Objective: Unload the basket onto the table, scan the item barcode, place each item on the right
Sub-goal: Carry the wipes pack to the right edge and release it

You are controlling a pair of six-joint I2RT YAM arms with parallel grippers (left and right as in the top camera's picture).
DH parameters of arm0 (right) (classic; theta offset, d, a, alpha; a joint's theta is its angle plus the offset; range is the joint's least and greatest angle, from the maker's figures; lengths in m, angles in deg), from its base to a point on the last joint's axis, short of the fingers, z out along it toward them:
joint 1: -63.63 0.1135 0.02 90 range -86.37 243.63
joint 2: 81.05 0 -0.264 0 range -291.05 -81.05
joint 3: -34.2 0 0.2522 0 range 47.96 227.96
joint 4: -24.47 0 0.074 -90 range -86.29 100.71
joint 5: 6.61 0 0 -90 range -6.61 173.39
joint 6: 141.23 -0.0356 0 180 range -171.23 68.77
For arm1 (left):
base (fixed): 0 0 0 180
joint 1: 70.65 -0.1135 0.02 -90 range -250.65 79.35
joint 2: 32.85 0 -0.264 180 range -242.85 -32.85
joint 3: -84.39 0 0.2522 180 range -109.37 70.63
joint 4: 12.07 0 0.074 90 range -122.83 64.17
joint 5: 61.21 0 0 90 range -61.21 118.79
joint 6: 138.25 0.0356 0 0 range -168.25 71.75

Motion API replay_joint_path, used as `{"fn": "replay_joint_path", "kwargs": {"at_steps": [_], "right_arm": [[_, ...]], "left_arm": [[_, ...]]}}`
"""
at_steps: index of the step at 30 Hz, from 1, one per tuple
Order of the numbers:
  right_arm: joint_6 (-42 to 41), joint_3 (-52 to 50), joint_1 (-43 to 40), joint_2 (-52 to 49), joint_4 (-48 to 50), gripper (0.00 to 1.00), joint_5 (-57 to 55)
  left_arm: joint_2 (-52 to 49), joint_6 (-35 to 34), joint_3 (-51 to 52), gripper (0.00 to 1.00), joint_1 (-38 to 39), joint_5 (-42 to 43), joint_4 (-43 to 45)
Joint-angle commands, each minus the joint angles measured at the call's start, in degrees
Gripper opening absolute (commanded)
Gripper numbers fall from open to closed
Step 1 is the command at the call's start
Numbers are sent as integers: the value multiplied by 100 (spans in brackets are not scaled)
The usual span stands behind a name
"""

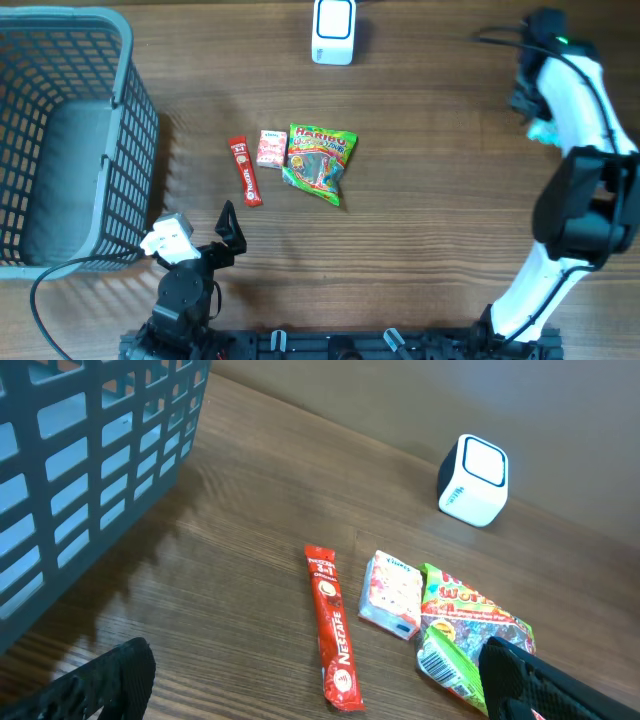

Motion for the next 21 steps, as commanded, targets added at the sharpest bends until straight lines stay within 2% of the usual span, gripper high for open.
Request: {"fn": "replay_joint_path", "kwargs": {"at_steps": [1,2,3,5,6,9,12,17,21], "right_arm": [[-313,-431,-590,-31,450,4,846],[-356,-485,-776,-31,470,4,1064],[-380,-485,-861,-31,474,9,1198],[-369,-483,-894,-28,566,89,1414],[-356,-474,-894,-26,616,100,1593],[-363,-170,-839,35,426,100,2754],[-356,-35,-623,417,223,100,3001],[-380,-37,225,1303,-492,99,3182],[-122,-450,1071,1292,-1073,100,4406]], "left_arm": [[44,-72,35,100,22,-52,17],[44,-72,35,100,22,-52,17],[44,-72,35,100,22,-52,17],[44,-72,35,100,22,-52,17],[44,-72,35,100,22,-52,17],[44,-72,35,100,22,-52,17],[44,-72,35,100,22,-52,17],[44,-72,35,100,22,-52,17],[44,-72,35,100,22,-52,17]]}}
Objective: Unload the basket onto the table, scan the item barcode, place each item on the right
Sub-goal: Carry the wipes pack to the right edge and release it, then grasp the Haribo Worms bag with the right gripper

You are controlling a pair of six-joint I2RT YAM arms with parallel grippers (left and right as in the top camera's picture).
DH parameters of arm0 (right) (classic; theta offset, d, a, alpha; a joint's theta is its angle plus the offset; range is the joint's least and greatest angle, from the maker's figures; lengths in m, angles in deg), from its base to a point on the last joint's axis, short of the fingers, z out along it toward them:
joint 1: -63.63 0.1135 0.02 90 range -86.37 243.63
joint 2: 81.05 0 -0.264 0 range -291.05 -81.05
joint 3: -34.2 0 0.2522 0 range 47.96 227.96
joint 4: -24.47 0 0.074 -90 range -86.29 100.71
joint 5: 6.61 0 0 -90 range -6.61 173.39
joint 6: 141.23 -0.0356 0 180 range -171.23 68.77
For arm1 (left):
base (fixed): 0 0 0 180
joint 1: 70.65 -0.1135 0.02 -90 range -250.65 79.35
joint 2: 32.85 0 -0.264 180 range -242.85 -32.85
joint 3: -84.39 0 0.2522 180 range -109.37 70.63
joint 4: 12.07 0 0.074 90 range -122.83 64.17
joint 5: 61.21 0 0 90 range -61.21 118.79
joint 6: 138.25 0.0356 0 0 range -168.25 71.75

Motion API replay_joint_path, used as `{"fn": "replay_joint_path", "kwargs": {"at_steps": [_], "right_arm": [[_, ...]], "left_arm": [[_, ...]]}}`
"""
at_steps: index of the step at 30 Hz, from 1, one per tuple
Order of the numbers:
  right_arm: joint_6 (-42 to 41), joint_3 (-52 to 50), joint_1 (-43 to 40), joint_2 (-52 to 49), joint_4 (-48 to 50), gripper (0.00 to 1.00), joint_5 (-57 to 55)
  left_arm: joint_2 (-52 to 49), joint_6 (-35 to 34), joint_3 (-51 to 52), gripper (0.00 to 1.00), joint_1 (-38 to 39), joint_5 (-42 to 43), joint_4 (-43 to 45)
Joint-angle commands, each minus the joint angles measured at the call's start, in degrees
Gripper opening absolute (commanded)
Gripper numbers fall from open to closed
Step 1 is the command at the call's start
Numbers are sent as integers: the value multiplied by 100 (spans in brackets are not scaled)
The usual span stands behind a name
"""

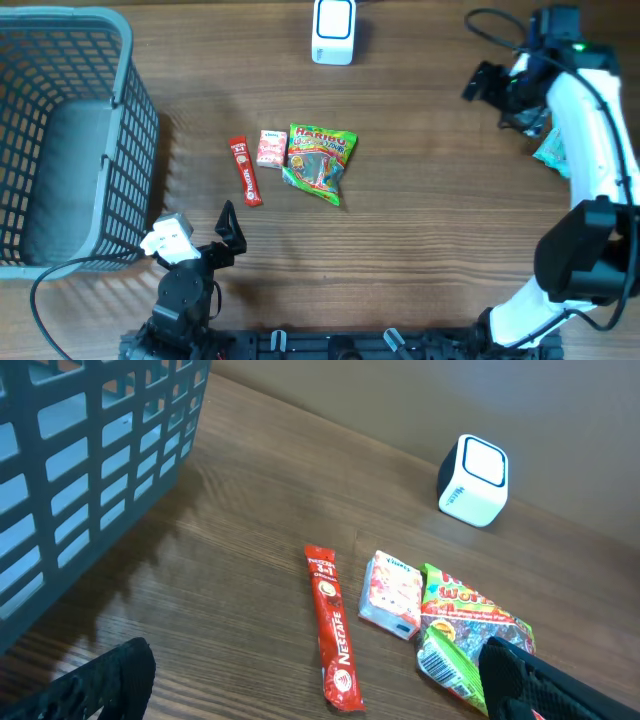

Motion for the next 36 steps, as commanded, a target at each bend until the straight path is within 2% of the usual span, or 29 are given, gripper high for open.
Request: {"fn": "replay_joint_path", "kwargs": {"at_steps": [1,3,5,6,9,12,16,19,21,24,28,36], "right_arm": [[535,-501,664,-13,-76,99,1276],[1014,-778,1113,-15,96,100,1692],[1086,-1060,1757,-13,424,100,1694],[708,-1108,2092,-15,625,100,1694],[472,-1110,2649,-15,1246,100,1687],[-247,-1110,3222,-87,1843,100,1613],[-1093,-1084,4019,-107,1989,99,-321],[-1622,-1021,4153,-212,2076,99,-894],[-1906,-960,4155,-616,2323,99,-890],[-2323,-492,4153,-1314,2273,100,-861],[-3082,-122,4203,-1768,2105,98,-610],[-3091,2,4452,-1912,1637,99,-651]], "left_arm": [[44,-72,35,100,22,-50,15],[44,-72,35,100,22,-50,15],[44,-72,35,100,22,-50,15],[44,-72,35,100,22,-50,15],[44,-72,35,100,22,-50,15],[44,-72,35,100,22,-50,15],[44,-72,35,100,22,-50,15],[44,-72,35,100,22,-50,15],[44,-72,35,100,22,-50,15],[44,-72,35,100,22,-50,15],[44,-72,35,100,22,-50,15],[44,-72,35,100,22,-50,15]]}}
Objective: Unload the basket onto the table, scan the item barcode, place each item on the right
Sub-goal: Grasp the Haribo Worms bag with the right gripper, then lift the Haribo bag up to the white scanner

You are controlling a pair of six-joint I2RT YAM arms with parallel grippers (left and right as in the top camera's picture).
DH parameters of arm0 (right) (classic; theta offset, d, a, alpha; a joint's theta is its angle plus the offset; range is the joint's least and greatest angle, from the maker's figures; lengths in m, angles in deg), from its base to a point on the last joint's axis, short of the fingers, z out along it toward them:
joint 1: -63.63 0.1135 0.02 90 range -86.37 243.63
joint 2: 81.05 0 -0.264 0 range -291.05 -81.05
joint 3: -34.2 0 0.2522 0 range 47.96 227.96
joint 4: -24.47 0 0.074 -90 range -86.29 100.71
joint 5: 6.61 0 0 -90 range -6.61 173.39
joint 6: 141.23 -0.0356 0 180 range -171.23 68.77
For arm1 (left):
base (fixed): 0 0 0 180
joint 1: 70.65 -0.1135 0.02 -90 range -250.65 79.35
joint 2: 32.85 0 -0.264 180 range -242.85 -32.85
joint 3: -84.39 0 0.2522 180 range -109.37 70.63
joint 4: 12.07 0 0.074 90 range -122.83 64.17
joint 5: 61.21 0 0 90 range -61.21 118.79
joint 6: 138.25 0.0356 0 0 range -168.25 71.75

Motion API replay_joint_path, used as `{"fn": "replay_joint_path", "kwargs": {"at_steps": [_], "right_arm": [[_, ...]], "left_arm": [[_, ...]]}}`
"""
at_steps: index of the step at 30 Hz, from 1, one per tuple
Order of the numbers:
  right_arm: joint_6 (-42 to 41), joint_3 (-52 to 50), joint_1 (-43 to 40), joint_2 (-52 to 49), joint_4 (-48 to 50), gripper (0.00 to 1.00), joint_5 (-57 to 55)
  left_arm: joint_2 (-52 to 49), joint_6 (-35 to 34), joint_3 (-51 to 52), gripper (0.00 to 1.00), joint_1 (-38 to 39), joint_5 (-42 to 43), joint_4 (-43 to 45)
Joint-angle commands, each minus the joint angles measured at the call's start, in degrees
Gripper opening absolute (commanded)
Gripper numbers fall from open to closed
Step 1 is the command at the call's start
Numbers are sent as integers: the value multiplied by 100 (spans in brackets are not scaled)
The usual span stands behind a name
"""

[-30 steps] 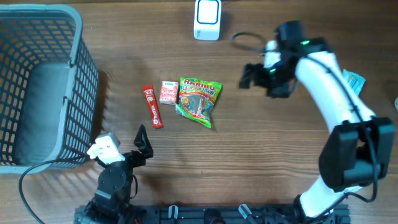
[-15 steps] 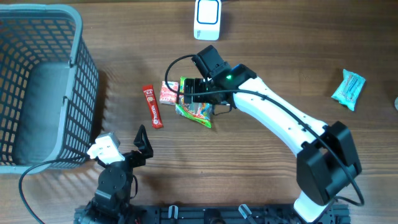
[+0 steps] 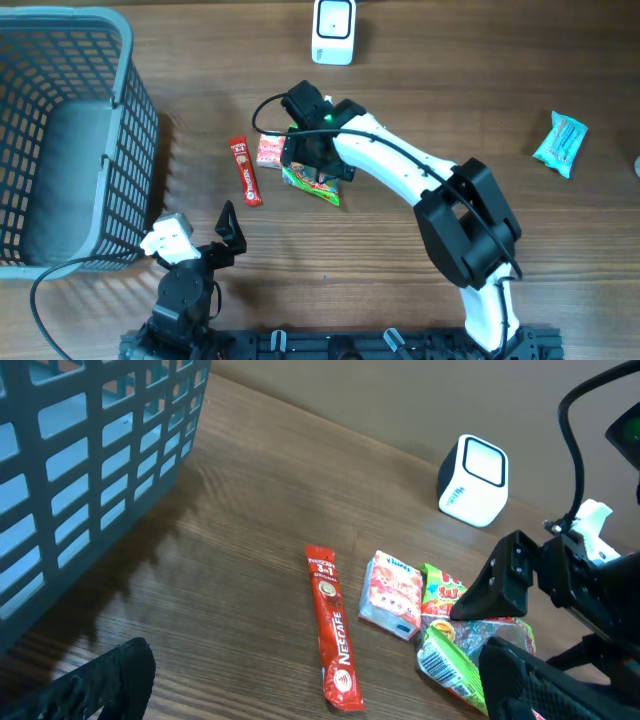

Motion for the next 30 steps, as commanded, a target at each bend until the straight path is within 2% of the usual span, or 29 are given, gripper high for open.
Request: {"fn": "replay_joint_path", "kwargs": {"at_steps": [1,6,7,8,9,10,11,17,19,23,24,29,30], "right_arm": [[-136,146,0,-319,-31,99,-37],[-120,144,17,-1172,-142,97,363],[44,144,17,-1233,-140,86,564],[295,144,17,-1235,-131,64,831],[527,146,17,-1196,-138,33,1060],[669,151,-24,-1106,-216,11,1261],[804,151,-98,-986,-332,5,1414],[2953,151,-1071,538,-1331,5,3407],[3729,151,-1635,1141,-1915,4,4570],[5451,151,-2337,1458,-2566,4,6697],[5853,138,-2437,1453,-2695,4,6975],[6741,138,-2448,1456,-2787,4,7086],[7156,138,-2448,1458,-2846,5,7086]], "left_arm": [[44,-72,35,100,22,-50,17],[44,-72,35,100,22,-50,17],[44,-72,35,100,22,-50,17],[44,-72,35,100,22,-50,17],[44,-72,35,100,22,-50,20],[44,-72,35,100,22,-50,17],[44,-72,35,100,22,-50,17],[44,-72,35,100,22,-50,17],[44,-72,35,100,22,-50,17],[44,-72,35,100,22,-50,17],[44,-72,35,100,22,-50,17],[44,-72,35,100,22,-50,17],[44,-72,35,100,22,-50,17]]}}
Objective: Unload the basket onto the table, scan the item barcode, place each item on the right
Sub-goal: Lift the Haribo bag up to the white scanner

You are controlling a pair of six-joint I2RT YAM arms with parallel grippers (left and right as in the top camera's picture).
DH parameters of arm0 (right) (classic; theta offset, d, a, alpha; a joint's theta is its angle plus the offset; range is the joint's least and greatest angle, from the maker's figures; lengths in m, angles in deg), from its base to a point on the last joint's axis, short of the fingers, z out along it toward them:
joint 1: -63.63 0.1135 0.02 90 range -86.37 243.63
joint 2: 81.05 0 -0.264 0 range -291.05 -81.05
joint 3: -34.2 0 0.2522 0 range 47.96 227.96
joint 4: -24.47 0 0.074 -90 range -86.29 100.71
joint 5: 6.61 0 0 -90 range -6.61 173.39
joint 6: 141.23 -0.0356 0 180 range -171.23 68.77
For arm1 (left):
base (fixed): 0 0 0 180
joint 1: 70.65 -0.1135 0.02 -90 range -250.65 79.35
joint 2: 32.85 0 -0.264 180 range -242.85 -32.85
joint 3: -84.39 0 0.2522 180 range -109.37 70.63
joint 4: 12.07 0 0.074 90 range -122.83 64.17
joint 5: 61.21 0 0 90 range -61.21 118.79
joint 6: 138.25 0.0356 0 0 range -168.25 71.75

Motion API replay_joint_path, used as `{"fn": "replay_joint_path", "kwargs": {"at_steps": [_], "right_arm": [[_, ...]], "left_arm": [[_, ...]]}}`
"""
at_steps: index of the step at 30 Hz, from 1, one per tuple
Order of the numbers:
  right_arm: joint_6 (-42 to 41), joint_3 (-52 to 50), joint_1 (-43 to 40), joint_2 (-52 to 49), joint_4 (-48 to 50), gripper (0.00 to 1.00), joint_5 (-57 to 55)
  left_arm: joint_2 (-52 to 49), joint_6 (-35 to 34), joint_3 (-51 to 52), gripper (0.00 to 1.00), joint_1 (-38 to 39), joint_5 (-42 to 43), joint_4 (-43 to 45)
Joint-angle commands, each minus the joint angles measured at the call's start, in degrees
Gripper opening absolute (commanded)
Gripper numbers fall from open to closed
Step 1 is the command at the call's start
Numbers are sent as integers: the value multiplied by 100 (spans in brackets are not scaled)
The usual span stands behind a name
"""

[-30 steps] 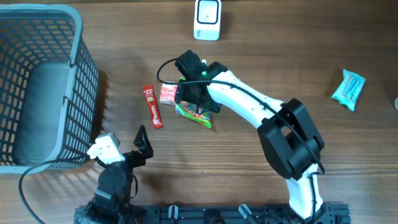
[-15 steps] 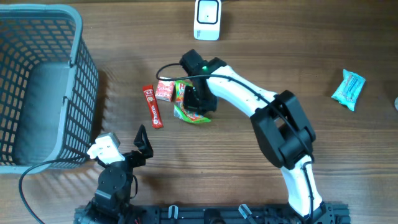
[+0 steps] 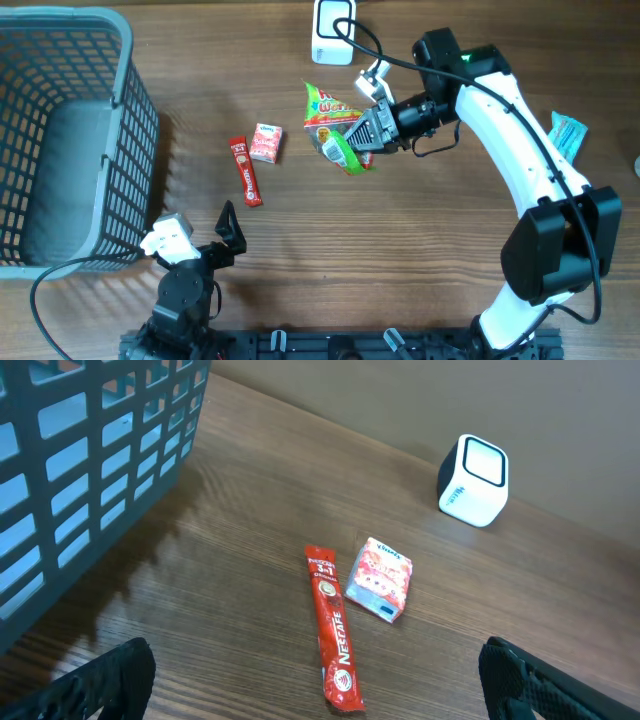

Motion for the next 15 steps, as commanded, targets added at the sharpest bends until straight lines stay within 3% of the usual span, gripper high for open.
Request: {"fn": "replay_joint_path", "kwargs": {"at_steps": [1,6,10,13,15], "right_arm": [[1475,42,-11,17,-140,5,474],[2944,44,-11,68,-531,5,1084],[3038,44,-11,481,-588,5,1191],[2009,44,-11,997,-304,5,557],[-713,44,15,1403,675,5,-1519]], "left_arm": [[44,-72,35,100,22,-50,17],[44,-72,35,100,22,-50,17],[44,-72,35,100,22,-50,17],[44,-72,35,100,22,-50,17],[44,-72,35,100,22,-50,17]]}}
